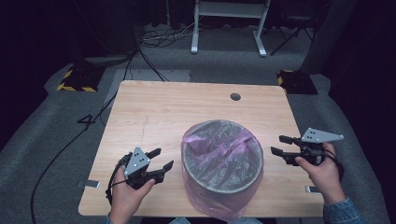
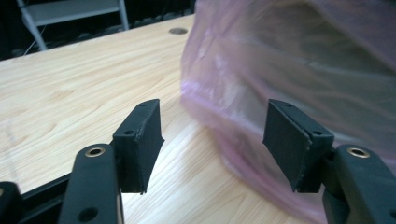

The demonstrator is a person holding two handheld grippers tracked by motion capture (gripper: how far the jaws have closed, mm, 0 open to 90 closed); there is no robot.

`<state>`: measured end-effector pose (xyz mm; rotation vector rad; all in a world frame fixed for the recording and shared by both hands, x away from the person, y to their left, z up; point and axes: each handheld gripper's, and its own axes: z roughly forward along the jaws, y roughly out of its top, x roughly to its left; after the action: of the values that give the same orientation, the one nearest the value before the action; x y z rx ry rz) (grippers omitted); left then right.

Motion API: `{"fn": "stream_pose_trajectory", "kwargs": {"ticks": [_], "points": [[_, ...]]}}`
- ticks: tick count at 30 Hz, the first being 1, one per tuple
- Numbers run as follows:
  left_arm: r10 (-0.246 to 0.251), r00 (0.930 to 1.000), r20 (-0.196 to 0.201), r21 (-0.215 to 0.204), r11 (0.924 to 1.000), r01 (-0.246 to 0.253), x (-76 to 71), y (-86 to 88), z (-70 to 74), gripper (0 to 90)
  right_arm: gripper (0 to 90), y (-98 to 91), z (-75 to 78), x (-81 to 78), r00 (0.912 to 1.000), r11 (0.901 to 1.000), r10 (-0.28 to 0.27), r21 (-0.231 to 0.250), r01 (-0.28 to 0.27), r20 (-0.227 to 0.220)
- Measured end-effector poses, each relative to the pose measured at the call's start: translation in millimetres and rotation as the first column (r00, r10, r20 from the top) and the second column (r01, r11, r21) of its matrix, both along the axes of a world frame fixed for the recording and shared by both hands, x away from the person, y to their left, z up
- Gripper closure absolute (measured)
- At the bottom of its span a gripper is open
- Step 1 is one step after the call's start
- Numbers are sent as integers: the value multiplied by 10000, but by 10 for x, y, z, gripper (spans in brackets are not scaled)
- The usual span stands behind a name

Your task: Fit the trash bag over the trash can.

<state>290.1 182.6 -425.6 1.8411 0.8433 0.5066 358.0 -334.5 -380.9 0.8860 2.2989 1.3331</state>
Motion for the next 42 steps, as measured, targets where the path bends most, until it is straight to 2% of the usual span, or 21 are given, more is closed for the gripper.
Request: {"fn": "stream_pose_trajectory", "kwargs": {"ticks": [2, 5, 10, 15, 22, 26, 30, 36, 42], "points": [[141, 9999, -67, 107, 9998, -140, 3, 35, -6, 354, 362, 4, 142, -32, 9996, 9997, 219, 83, -221, 187], [241, 9995, -183, 54, 9997, -240, -2, 70, -16, 347, 349, 33, 335, -59, 9979, 9992, 403, 49, -406, 505], [372, 9989, -277, 40, 9993, -371, -26, 117, -31, 344, 338, 135, 603, -59, 9941, 9966, 785, 178, -800, 747], [554, 9979, -339, -14, 9985, -555, -77, 173, -43, 342, 329, 332, 835, -33, 9876, 9918, 1255, 136, -1274, 937], [848, 9956, -400, -65, 9964, -851, -154, 270, -55, 341, 305, 704, 1023, 45, 9769, 9812, 1925, -67, -1927, 924], [942, 9949, -358, -93, 9955, -946, -178, 307, -55, 340, 305, 962, 1060, 76, 9658, 9699, 2433, -307, -2415, 898], [963, 9948, -346, -129, 9952, -968, -184, 324, -52, 340, 295, 1244, 1034, 122, 9539, 9557, 2934, -448, -2910, 626], [899, 9953, -360, -145, 9958, -905, -163, 326, -62, 340, 281, 1615, 912, 194, 9449, 9445, 3270, -382, -3263, 146], [804, 9961, -352, -157, 9966, -810, -127, 310, -67, 340, 259, 1956, 749, 207, 9346, 9324, 3542, -639, -3556, -330]]}}
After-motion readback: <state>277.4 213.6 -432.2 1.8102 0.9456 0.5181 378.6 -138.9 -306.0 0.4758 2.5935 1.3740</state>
